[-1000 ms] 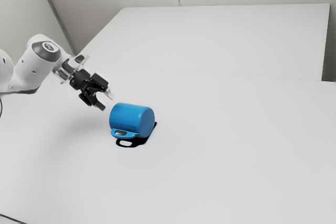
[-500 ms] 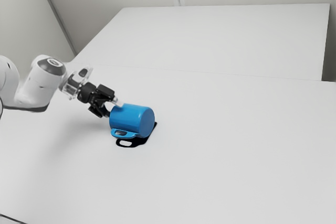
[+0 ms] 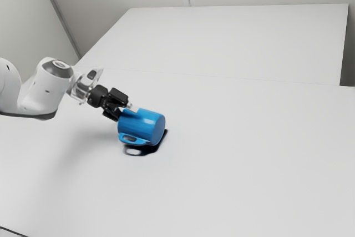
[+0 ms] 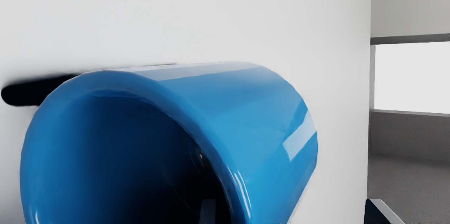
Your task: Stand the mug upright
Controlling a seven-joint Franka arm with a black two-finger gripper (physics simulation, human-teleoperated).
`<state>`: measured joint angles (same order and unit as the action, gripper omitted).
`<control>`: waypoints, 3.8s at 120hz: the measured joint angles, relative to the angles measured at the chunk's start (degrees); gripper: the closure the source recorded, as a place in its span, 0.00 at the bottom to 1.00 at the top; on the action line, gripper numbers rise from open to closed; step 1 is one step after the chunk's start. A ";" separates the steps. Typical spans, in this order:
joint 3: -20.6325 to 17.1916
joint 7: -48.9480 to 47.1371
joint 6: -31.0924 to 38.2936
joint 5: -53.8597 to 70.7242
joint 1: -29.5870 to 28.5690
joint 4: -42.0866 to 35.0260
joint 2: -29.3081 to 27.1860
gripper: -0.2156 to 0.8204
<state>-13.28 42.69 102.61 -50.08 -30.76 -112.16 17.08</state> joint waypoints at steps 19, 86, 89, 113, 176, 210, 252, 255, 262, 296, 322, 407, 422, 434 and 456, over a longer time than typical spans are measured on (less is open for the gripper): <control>-1.75 -0.35 0.57 0.11 -0.12 0.43 -0.60 0.58; -4.12 -3.76 1.75 2.08 0.01 1.77 -2.31 0.96; -4.12 -4.03 1.86 2.45 0.16 1.88 -2.78 0.96; 0.44 -7.36 5.19 12.88 10.83 2.00 -8.86 0.97; 16.76 -23.26 15.49 52.42 42.11 0.91 -12.55 0.97; 16.38 -32.64 13.64 57.03 41.74 -0.42 -12.79 0.97; 16.08 -39.87 11.97 57.41 41.56 -0.34 -10.14 0.97; 16.08 -40.25 12.00 57.38 41.53 -0.28 -9.86 0.97; 16.07 -41.05 12.07 57.23 41.49 -0.22 -9.40 0.97; 15.99 -44.06 12.84 56.56 41.54 -0.23 -8.35 0.97; 15.99 -45.52 13.05 55.89 41.58 -0.27 -8.16 0.89; 13.36 -45.91 10.29 54.85 41.66 4.52 -13.60 0.24; 14.09 -42.93 8.08 52.00 41.16 11.50 -13.29 0.22; 15.36 -39.90 4.87 49.89 38.80 16.95 -13.67 0.22; 14.79 -35.50 -1.63 48.59 36.15 23.27 -12.12 0.21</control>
<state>1.51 7.18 100.98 -1.49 5.39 -88.89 4.96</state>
